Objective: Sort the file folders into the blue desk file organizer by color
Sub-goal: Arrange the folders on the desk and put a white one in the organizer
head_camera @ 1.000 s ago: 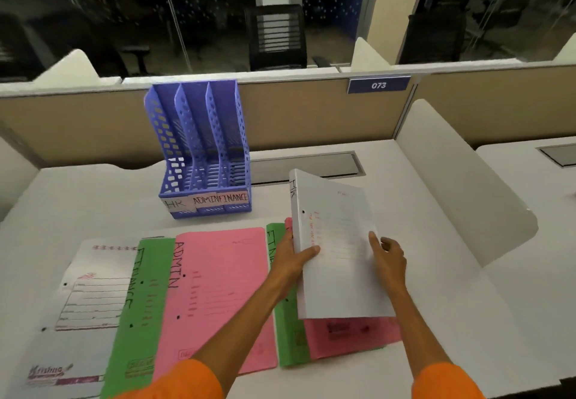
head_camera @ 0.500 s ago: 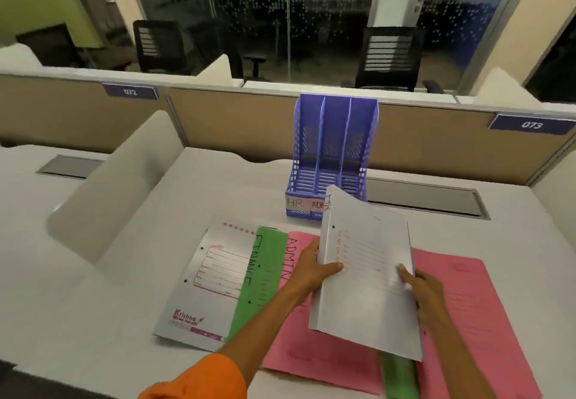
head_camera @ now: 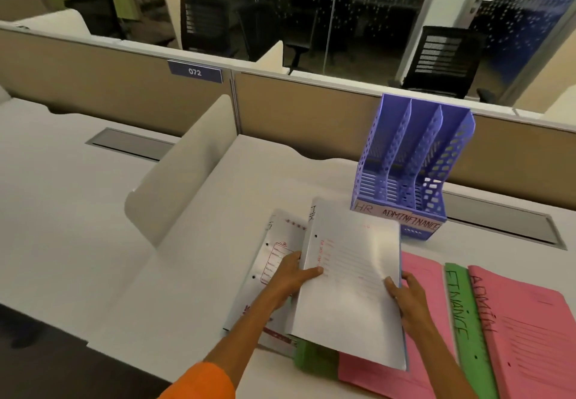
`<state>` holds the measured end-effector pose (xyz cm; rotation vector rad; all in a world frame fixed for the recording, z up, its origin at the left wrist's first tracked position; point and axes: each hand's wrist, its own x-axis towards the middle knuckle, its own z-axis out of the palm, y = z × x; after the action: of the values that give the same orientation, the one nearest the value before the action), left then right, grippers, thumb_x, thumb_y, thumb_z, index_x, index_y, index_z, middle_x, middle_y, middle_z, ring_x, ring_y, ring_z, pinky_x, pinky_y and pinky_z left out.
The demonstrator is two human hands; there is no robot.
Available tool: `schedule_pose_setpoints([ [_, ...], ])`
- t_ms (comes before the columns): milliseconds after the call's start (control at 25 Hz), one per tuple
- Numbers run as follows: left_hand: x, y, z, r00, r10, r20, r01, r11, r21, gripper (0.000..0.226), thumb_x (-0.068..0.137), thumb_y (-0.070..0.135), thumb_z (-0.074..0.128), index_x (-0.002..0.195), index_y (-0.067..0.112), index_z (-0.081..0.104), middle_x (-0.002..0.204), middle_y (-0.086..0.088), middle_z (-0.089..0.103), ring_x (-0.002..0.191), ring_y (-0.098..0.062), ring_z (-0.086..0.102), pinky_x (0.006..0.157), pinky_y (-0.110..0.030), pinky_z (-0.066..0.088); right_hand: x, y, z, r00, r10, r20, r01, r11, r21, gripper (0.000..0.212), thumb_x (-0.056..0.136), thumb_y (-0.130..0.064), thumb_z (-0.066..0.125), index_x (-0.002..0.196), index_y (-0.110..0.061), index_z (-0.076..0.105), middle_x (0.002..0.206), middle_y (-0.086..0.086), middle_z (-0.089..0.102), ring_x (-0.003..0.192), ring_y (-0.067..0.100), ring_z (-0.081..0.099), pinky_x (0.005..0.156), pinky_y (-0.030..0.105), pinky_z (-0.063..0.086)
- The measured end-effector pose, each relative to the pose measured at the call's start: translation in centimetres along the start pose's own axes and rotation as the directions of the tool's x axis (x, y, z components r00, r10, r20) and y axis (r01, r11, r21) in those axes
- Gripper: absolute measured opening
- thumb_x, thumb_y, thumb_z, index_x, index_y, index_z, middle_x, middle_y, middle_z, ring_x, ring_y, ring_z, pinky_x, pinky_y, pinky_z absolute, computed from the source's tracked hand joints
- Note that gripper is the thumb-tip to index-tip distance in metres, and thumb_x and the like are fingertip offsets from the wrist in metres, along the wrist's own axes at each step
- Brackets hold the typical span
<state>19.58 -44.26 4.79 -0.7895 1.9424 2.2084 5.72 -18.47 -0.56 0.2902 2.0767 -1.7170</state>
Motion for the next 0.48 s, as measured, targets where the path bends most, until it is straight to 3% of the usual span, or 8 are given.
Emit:
schedule_pose_setpoints([
  [120, -0.2, 0.4, -2.6, 0.998, 0.001, -0.056, -0.001, 1.000, -0.001, 0.019, 0.086, 0.043, 0.070, 0.100, 0.030, 0.071, 0.092, 0.011, 0.077, 0.082, -0.002, 0.072, 0.067, -0.020, 0.059, -0.9, 0.2, 1.8, 0.998, 0.044, -0.040, -0.044, 0.999, 0.021, 0.037, 0.086, -0.014, 0.075, 0.119, -0.015, 0.056, 0.109, 0.016, 0.070, 0.090, 0.036, 0.070, 0.076, 0.050, 0.061],
  [200, -0.1, -0.3, -4.2, 0.971, 0.035, -0.235, -0.020, 0.998, 0.065, 0.021, 0.091, 0.039, 0.064, 0.096, 0.020, 0.072, 0.087, 0.003, 0.077, 0.070, -0.007, 0.072, 0.060, -0.024, 0.059, -1.6, 0.5, 2.0, 0.996, 0.063, -0.067, -0.060, 0.997, 0.051, 0.036, 0.086, -0.014, 0.075, 0.117, -0.015, 0.056, 0.108, 0.017, 0.070, 0.089, 0.037, 0.070, 0.073, 0.051, 0.061],
  [280, 0.3, -1.3, -6.2, 0.864, 0.151, -0.480, 0.028, 0.938, 0.345, 0.022, 0.092, 0.032, 0.064, 0.099, 0.011, 0.068, 0.098, -0.006, 0.070, 0.081, -0.017, 0.068, 0.070, -0.031, 0.058, -2.4, 0.7, 1.7, 0.994, 0.070, -0.087, -0.062, 0.994, 0.085, 0.032, 0.086, -0.012, 0.075, 0.113, -0.016, 0.057, 0.104, 0.015, 0.072, 0.083, 0.035, 0.071, 0.064, 0.044, 0.062],
  [360, 0.5, -2.7, -8.0, 0.793, 0.219, -0.569, 0.186, 0.802, 0.568, 0.029, 0.090, 0.034, 0.067, 0.107, 0.011, 0.062, 0.112, -0.008, 0.062, 0.099, -0.024, 0.062, 0.083, -0.036, 0.054, -3.2, 0.8, 1.2, 0.993, 0.075, -0.086, -0.065, 0.992, 0.111, 0.029, 0.086, -0.012, 0.074, 0.110, -0.017, 0.059, 0.101, 0.013, 0.073, 0.079, 0.032, 0.072, 0.059, 0.041, 0.061],
  [480, 0.8, -3.7, -9.6, 0.837, -0.008, -0.547, 0.360, 0.761, 0.540, 0.062, 0.079, 0.048, 0.075, 0.122, 0.008, 0.054, 0.125, -0.010, 0.057, 0.114, -0.030, 0.058, 0.094, -0.042, 0.050, -3.9, 0.7, 0.5, 0.994, 0.081, -0.075, -0.070, 0.988, 0.139, 0.025, 0.086, -0.012, 0.074, 0.106, -0.019, 0.060, 0.099, 0.012, 0.074, 0.074, 0.029, 0.074, 0.059, 0.041, 0.061],
])
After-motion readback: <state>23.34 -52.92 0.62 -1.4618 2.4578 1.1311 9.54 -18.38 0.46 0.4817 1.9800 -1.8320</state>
